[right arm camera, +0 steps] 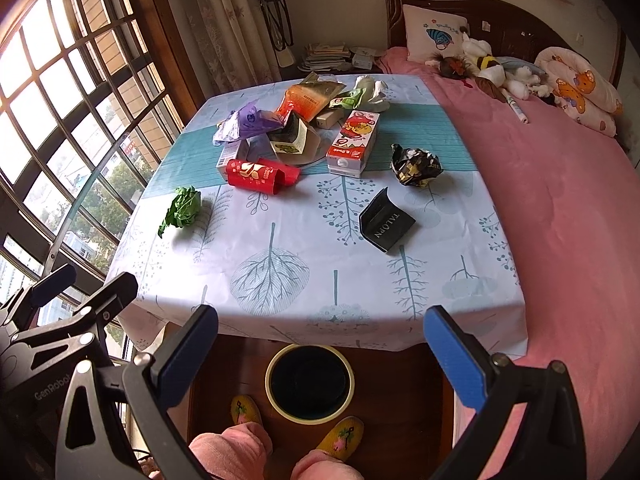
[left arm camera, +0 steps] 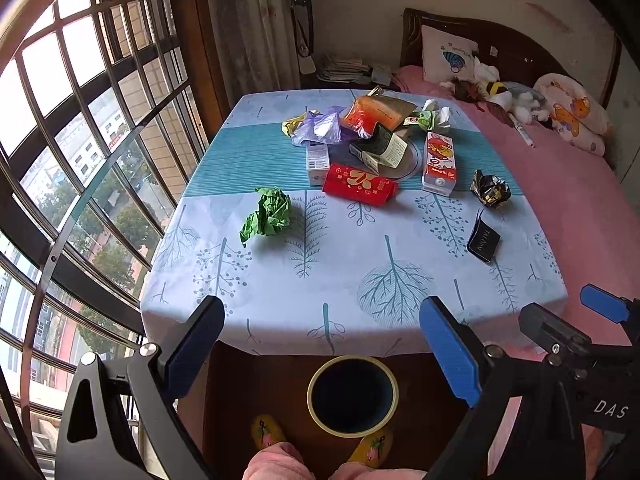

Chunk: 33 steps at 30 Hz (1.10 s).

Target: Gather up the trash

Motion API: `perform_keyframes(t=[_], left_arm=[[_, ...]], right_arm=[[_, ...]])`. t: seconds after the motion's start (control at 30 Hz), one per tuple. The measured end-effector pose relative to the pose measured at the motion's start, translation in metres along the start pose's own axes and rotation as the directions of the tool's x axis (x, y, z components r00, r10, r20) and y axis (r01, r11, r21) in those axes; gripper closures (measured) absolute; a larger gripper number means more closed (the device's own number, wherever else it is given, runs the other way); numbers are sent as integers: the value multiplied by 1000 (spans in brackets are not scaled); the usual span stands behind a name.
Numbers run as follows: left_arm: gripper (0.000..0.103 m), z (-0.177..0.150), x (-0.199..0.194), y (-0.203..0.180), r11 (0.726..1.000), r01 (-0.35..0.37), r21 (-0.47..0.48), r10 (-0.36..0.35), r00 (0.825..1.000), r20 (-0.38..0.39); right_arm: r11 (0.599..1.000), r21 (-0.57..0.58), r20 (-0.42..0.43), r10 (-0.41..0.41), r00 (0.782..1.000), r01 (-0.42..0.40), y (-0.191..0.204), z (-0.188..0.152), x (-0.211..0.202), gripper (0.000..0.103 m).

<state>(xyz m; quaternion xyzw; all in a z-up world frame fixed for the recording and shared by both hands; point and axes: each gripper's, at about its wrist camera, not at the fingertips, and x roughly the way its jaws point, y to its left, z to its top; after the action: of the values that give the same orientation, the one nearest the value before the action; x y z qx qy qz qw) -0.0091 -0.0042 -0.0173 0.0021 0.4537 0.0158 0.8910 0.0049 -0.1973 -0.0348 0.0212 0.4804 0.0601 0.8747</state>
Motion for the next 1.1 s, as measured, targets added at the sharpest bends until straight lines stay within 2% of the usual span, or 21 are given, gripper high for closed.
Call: perform_keyframes(t=[0.33,0.47,0.63,0.73,0.97,1.1], left_arm=[[6,-1,8,3,1000,-14,9,15,999,-44],[6,1,8,5,999,-42,31,44,997,-59],[6,4,6,15,997,-76,27,78,995,-67],[6,7,4,23,994,-105,17,106,992,-66],[6,23,5,47,990,-142,6,142,989,-47],[6,43,28,61,988,-145,52,150,984,-93]], right_arm=[[999,4,-40,32,999,-32,3,-1,8,10],[998,17,-48,53,997,-52,5,1,10,16],[996,9,-62,89,994,-89,13,4,15,17],[993,1,-67,117,991,-117,19,8,16,24],[989,-10,-46,148,988,-149,32,25,22,25],[990,13,-43,143,989,-143,39,37,33,25]])
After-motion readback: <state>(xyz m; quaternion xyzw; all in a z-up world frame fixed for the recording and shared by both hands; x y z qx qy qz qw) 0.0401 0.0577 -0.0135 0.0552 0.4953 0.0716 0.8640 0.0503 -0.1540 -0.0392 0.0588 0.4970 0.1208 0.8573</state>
